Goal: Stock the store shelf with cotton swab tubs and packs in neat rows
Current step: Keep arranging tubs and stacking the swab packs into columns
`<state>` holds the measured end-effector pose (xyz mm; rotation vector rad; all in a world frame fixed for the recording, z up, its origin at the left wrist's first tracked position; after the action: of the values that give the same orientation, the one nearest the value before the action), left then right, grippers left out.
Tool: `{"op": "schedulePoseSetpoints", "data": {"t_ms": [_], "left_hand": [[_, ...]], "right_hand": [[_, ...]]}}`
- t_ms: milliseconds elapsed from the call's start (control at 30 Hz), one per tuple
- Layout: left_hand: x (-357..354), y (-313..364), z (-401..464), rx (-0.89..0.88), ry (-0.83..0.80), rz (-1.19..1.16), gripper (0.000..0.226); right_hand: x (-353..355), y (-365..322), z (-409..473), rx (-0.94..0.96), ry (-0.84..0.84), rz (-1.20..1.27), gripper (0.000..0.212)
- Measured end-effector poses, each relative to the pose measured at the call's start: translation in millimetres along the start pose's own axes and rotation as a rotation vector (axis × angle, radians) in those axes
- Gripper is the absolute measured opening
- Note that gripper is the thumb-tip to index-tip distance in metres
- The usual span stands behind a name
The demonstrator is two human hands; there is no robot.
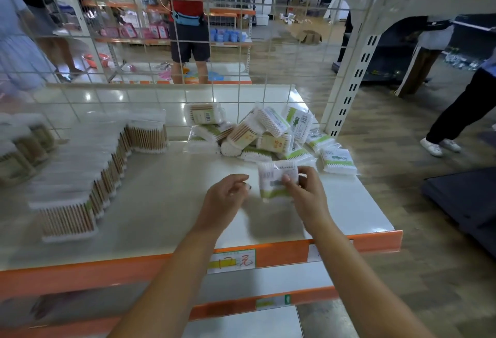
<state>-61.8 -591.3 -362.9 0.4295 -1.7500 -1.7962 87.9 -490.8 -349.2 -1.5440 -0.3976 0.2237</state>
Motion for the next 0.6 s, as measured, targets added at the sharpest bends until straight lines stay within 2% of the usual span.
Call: {"op": "schedulePoseSetpoints", "data": {"t_ms": [67,167,333,600], "left_hand": [[4,1,0,0.057,-0.017,-0.213,0.021],[3,6,-3,0.096,-0.091,-0.388,0.023],[-3,9,-6,0.090,-0.186,-0.374,0.024],[-3,7,-8,0.097,-0.239,-0.364,0.029]], "right_hand": [[-16,9,-6,-0.038,-0.053,0.187,0.015],[-26,12,-10,-0.044,-0.122,0.296,0.023],[-17,19,-8,-0.142,-0.093,0.526,0.034],[-19,14,-12,-0.041,-0.147,0.438,0.036]]}}
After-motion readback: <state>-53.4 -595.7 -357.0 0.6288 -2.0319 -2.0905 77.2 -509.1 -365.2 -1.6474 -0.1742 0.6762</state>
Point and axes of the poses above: each hand's wrist, its own z-axis towards the middle knuckle, its own x-axis out of the back of the hand, y = z × x, the point moved 6 cm from there along z, towards the middle knuckle, and after that the axes turned 2 degrees about -z, right-handed, at the moved point
